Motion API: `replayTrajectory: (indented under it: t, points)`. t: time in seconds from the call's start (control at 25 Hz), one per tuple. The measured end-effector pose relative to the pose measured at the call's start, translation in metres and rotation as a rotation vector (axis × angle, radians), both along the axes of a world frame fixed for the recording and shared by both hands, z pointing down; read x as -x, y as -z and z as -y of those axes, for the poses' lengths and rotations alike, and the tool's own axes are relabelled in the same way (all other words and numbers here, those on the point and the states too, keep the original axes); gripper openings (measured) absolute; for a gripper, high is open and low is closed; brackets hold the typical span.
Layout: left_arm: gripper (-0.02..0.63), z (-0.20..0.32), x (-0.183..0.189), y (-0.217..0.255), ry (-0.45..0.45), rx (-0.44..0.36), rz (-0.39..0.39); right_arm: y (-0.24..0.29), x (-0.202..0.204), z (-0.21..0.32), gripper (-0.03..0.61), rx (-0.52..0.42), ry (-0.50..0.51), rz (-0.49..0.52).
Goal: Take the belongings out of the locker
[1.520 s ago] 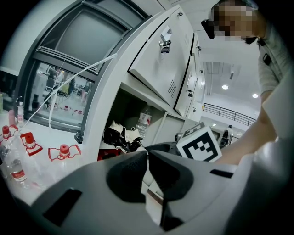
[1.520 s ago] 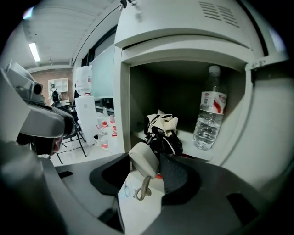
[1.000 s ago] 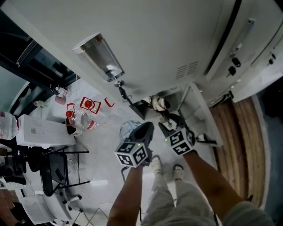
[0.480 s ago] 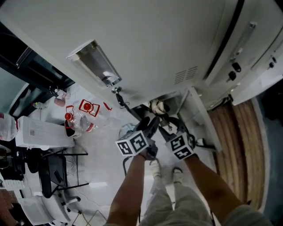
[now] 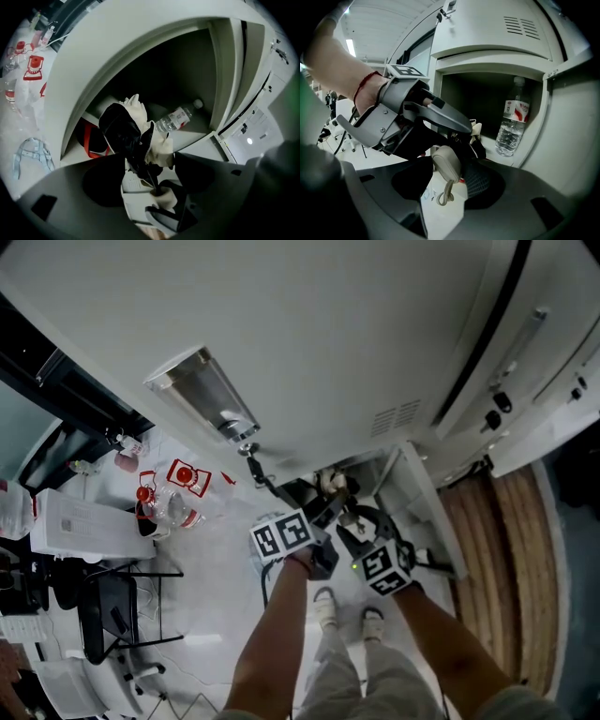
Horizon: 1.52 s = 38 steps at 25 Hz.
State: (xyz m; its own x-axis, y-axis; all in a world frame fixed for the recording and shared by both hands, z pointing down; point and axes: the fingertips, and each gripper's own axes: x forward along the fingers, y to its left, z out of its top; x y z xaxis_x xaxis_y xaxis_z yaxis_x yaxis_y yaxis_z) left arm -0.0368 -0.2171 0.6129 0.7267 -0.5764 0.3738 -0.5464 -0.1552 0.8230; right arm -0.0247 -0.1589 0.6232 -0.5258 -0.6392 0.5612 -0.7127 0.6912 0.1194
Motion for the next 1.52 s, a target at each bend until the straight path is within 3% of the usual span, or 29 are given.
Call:
replayTrajectory:
  t: [0.36,0.6,0.72,0.96,1.52]
  points:
    - [0.318,0.008,-0.015,-0.017,-0.071,0.023,0.087,-0.001,-0.001,-0.006,0.199,-0.01,0.032,-0.019]
    - [0.316,0.011,-0.017,-0.023,-0.079,0.008,0.094,-0.005,-0.002,-0.009,0.198,-0.012,0.045,-0.041]
    - [0.313,0.011,-0.015,-0.026,-0.071,0.002,0.101,-0.004,0.0,-0.009,0.198,-0.024,0.056,-0.044]
    - [0.247,0.008,-0.011,-0.027,-0.05,-0.014,0.11,-0.009,0.0,-0.011,0.198,-0.022,0.053,-0.052]
    - [0.221,0.002,-0.006,-0.005,-0.013,-0.118,0.124,0.004,0.004,-0.018,0.196,-0.067,0.069,-0.042]
